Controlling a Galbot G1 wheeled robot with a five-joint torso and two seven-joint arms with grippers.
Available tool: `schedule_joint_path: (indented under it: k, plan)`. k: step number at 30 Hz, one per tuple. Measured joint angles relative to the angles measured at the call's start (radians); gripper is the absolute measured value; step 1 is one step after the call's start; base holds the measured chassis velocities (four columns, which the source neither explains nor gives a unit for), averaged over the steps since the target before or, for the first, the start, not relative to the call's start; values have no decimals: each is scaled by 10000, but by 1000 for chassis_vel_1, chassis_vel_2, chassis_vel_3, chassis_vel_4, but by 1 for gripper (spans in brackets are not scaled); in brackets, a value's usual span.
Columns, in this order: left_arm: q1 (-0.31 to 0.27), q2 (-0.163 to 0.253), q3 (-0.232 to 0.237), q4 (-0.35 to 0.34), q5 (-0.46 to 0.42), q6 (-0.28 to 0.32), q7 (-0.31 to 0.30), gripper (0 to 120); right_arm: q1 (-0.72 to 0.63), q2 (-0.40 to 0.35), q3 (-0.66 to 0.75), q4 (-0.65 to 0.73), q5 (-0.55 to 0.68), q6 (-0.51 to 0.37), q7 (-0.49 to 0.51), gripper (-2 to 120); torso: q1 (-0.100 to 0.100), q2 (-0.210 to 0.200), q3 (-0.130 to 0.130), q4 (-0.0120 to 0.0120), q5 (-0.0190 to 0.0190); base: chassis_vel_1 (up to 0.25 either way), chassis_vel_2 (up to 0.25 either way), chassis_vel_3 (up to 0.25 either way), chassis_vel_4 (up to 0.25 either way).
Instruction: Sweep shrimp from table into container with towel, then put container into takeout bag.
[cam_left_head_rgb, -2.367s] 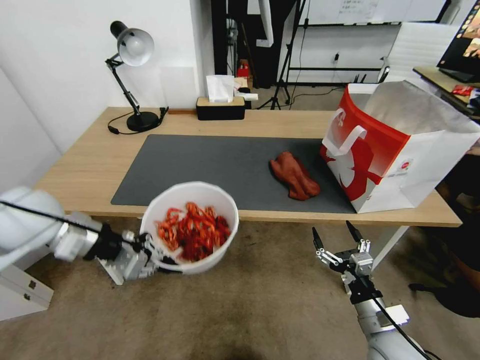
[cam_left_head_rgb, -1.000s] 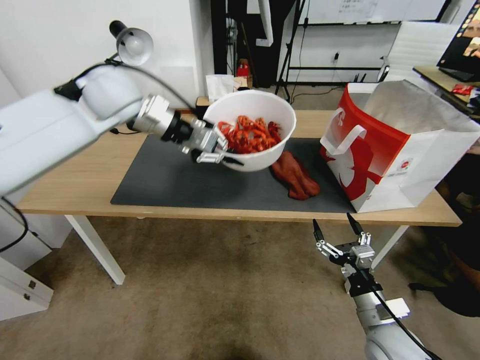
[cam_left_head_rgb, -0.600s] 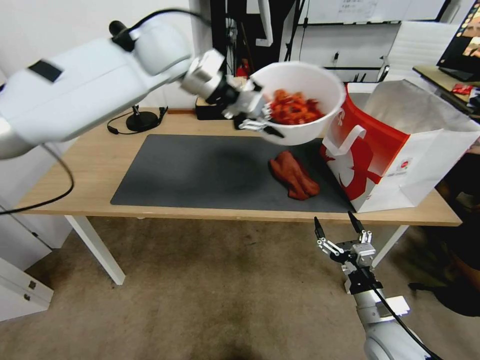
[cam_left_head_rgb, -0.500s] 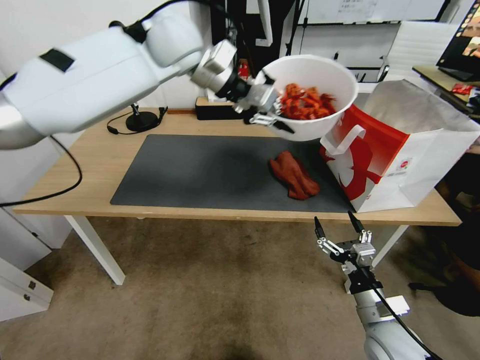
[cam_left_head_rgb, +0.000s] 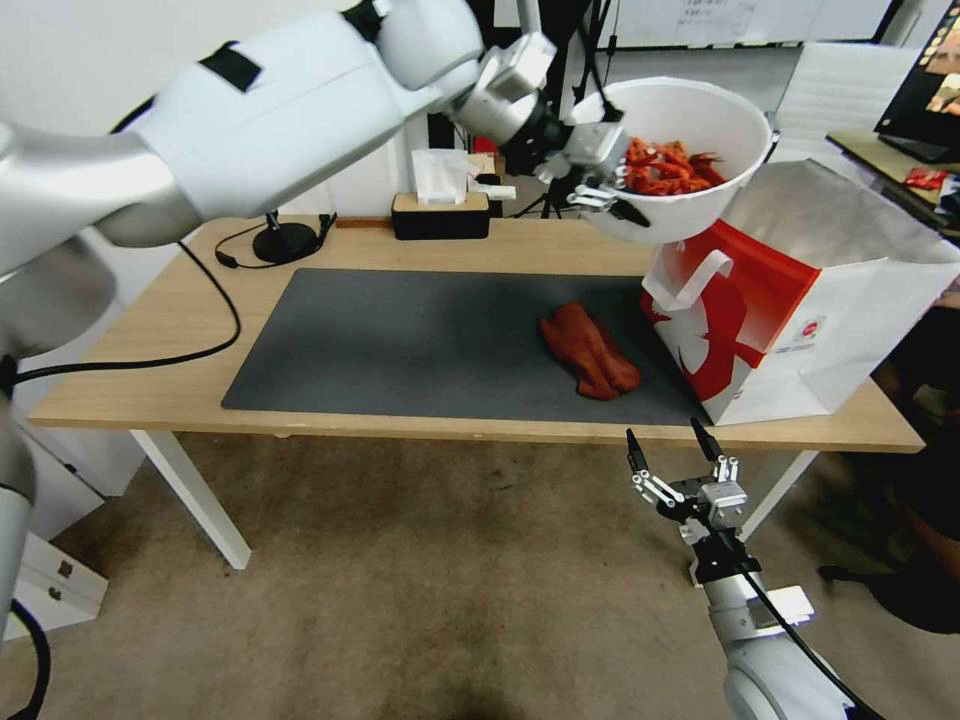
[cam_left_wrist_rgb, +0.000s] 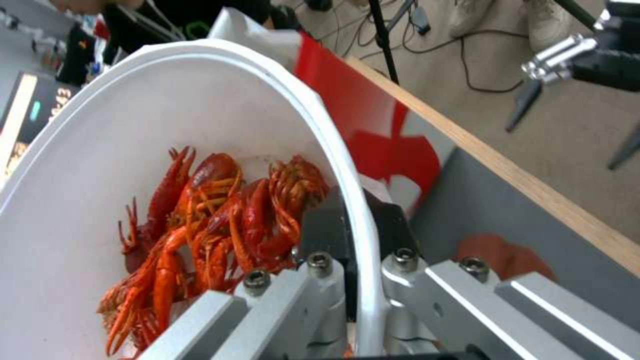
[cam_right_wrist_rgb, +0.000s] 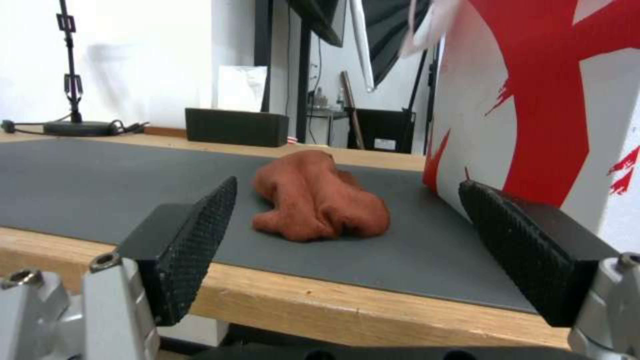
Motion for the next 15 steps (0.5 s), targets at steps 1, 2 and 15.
schedule_joint_path:
  k: [1, 2, 15]
  plan:
    - [0, 0, 0, 0, 0, 0, 0, 0, 0, 0, 0, 0, 0, 0, 0, 86, 0, 0, 0, 0, 0, 0, 0, 0, 0]
    - [-54, -205, -7, 167, -9, -19, 26, 0, 18, 7, -5, -12, 1, 0, -3, 86, 0, 0, 0, 0, 0, 0, 0, 0, 0]
    - [-281, -2015, -230, 2029, -34, -282, 193, 0, 3, 94, 21, 30, 8, 13, -14, 85, 0, 0, 0, 2, -3, 0, 0, 0, 0]
